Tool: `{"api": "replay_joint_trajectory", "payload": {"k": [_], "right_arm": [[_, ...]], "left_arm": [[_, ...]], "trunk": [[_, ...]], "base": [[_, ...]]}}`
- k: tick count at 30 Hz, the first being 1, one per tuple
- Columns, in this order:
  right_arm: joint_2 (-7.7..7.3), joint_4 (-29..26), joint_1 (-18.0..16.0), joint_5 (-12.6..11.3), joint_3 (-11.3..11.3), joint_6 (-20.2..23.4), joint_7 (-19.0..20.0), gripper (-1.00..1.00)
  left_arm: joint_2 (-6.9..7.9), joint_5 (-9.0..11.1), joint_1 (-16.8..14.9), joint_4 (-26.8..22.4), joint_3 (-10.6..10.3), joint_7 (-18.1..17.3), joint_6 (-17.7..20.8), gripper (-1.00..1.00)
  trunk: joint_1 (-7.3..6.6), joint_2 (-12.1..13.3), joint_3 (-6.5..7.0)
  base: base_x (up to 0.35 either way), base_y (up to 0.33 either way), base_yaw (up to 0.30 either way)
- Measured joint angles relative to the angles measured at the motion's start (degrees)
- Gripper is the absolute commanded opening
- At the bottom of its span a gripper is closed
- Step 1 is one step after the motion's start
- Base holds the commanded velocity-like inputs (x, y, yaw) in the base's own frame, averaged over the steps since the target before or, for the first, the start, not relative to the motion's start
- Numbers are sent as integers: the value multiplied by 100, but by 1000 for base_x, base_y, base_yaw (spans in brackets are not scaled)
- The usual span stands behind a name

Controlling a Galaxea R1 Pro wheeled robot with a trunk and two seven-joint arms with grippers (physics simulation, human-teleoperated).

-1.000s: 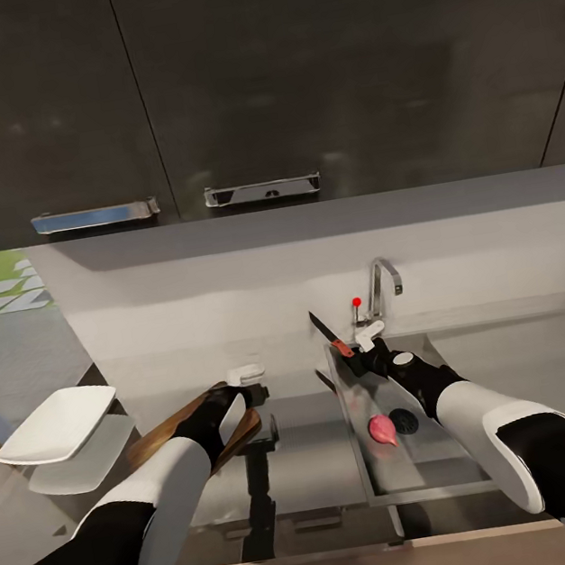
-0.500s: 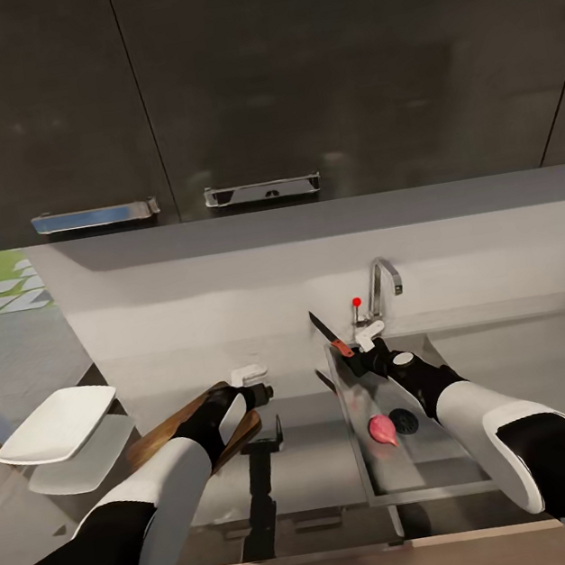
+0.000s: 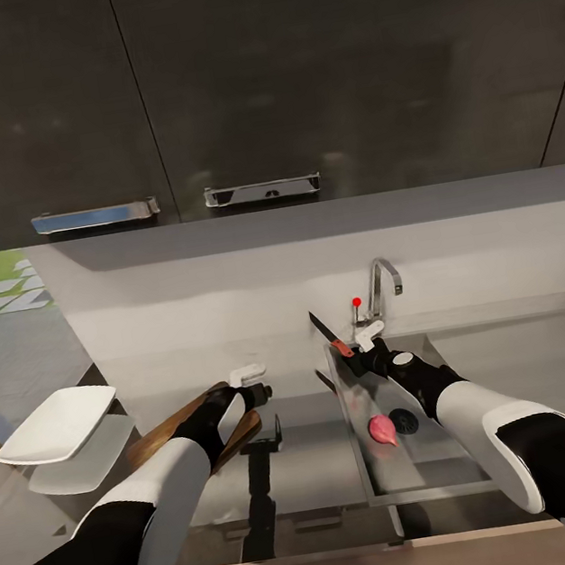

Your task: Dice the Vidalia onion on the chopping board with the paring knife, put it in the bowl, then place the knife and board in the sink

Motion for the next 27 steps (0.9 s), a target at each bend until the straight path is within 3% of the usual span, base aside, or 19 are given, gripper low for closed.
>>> {"api": "replay_joint_trajectory", "payload": {"k": [4,8,11,27], "right_arm": [[1,0,0,0,0,0,0,-100],[3,0,0,0,0,0,0,-100],[3,0,0,0,0,0,0,-100],[12,2,0,-1,3,0,1,-100]], "left_arm": [[7,123,0,5,4,96,-93,100],[4,265,-2,50,2,617,-378,100],[2,318,-1,94,-1,797,-457,100],[1,344,2,165,-3,885,-504,100]], "trunk": [[0,0,0],[0,0,0],[0,0,0],[0,0,0]], "base": [[0,0,0],[0,0,0],[0,0,0],[0,0,0]]}}
